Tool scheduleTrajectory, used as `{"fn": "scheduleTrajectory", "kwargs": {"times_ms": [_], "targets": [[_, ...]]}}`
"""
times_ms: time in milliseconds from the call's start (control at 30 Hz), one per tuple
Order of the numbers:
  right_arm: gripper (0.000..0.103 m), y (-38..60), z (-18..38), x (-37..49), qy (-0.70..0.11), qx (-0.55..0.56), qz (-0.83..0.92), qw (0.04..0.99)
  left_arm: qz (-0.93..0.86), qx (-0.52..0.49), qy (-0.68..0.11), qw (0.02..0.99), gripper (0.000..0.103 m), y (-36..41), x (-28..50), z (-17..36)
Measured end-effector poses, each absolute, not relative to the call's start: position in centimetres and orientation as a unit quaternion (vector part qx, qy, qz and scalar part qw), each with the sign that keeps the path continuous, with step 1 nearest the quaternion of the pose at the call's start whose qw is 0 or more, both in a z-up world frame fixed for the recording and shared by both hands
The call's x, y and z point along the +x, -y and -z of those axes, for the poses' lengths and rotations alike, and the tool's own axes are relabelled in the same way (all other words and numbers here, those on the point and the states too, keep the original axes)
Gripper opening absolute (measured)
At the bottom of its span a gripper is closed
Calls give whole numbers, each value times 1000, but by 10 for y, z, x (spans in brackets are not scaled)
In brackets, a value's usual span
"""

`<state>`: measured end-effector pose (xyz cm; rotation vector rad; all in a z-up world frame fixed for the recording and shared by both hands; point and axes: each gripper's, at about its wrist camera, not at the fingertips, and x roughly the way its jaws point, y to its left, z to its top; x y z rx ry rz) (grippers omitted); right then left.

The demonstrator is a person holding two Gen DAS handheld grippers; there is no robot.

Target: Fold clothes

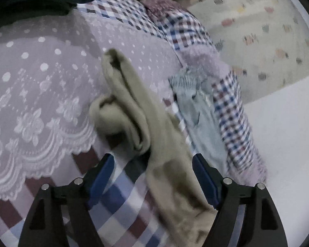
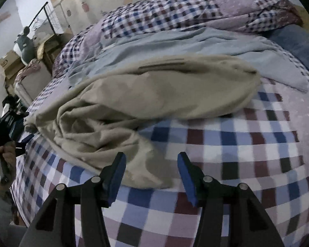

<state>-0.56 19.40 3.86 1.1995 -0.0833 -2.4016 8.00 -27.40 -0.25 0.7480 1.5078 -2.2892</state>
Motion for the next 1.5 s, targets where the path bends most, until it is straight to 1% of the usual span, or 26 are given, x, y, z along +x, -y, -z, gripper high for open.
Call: {"fn": "scheduleTrajectory", "kwargs": {"times_ms": [100, 200, 333, 367, 400, 433, 700, 900, 1067, 1233, 1400, 1500], "targets": [[55, -192, -29, -7, 42, 446, 864, 231, 808, 272, -499, 154, 82, 263, 84, 0], [55, -185, -18, -7, 37, 457, 858, 231, 810, 269, -496, 160, 82, 258, 88, 1], [55, -183, -15, -1, 35, 445, 866, 225, 818, 266, -483, 164, 82, 248, 95, 1], [47, -183, -15, 0, 37, 443, 868, 222, 820, 266, -478, 165, 82, 245, 97, 1], [18, -183, -15, 1, 43, 442, 867, 226, 823, 267, -474, 166, 82, 242, 99, 1], [6, -184, -16, 3, 52, 443, 865, 231, 823, 268, -472, 166, 82, 240, 101, 0], [5, -176, -41, 54, 68, 432, 856, 275, 819, 288, -480, 126, 82, 215, 132, 2], [4, -169, -61, 123, 83, 426, 841, 323, 822, 300, -479, 75, 82, 185, 157, 2], [4, -158, -66, 181, 90, 432, 818, 368, 809, 337, -482, 16, 82, 140, 180, 8], [4, -139, -64, 225, 86, 442, 796, 403, 798, 362, -480, -36, 82, 93, 221, 12], [5, -129, -52, 243, 81, 464, 787, 398, 764, 369, -524, -73, 82, 70, 259, 27], [9, -128, -46, 248, 65, 481, 785, 385, 734, 375, -560, -86, 82, 62, 274, 40]]}}
